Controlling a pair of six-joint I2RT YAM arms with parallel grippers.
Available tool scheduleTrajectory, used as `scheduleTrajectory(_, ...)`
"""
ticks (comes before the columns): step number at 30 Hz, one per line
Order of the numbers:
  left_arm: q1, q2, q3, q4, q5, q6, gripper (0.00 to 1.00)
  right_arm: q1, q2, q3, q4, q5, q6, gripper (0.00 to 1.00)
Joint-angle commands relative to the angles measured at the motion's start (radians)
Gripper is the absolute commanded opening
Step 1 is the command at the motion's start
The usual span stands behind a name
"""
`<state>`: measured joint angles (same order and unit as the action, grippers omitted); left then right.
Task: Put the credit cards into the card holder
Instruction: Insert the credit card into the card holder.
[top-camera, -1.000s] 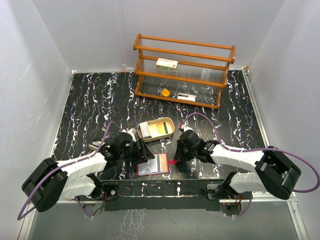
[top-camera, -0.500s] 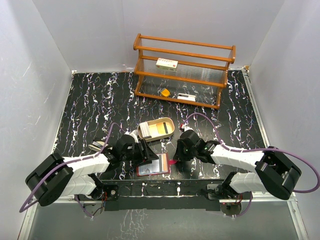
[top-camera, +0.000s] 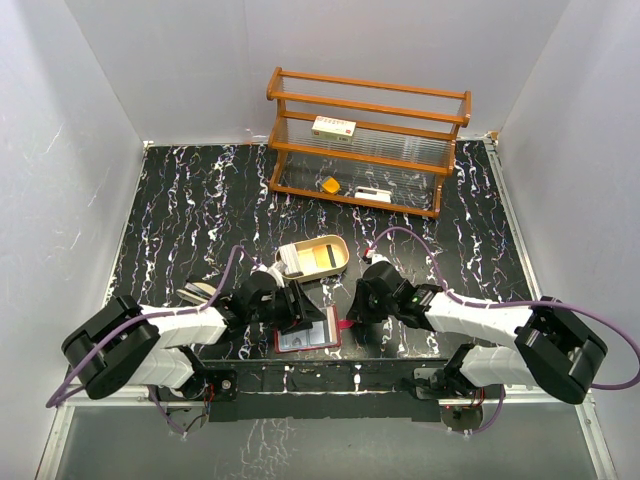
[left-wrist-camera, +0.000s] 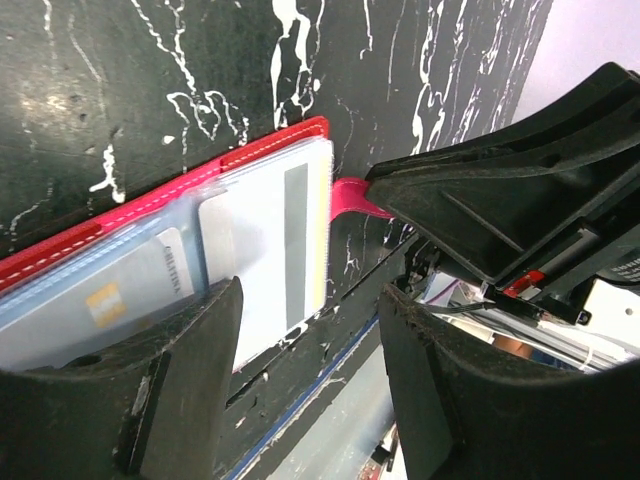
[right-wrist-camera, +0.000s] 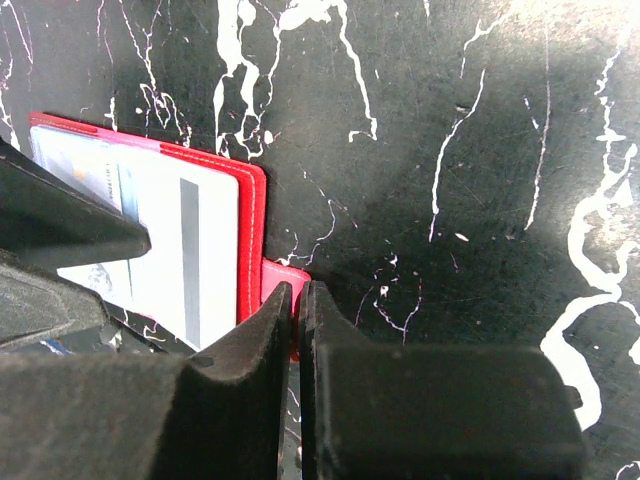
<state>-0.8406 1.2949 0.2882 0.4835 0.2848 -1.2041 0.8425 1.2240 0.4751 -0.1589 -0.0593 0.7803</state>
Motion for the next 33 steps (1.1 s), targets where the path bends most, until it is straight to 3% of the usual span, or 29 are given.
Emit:
scheduleTrajectory(1, -0.014, -0.027, 0.048, 0.002, 0.002, -0.007, 0.56, 0.006, -0.025, -0.007, 0.052, -0.005, 0.011, 0.0)
scheduleTrajectory(14, -0.015, -0.196, 0.073, -0.348, -0.118, 0.017, 0.66, 0.007, -0.042, -0.009, 0.032, -0.002, -0.002, 0.0)
scheduleTrajectory(33, -0.017, -0.058, 0.082, -0.176, -0.044, -0.029, 0.68, 0.007, -0.069, -0.002, 0.015, 0.007, 0.008, 0.0)
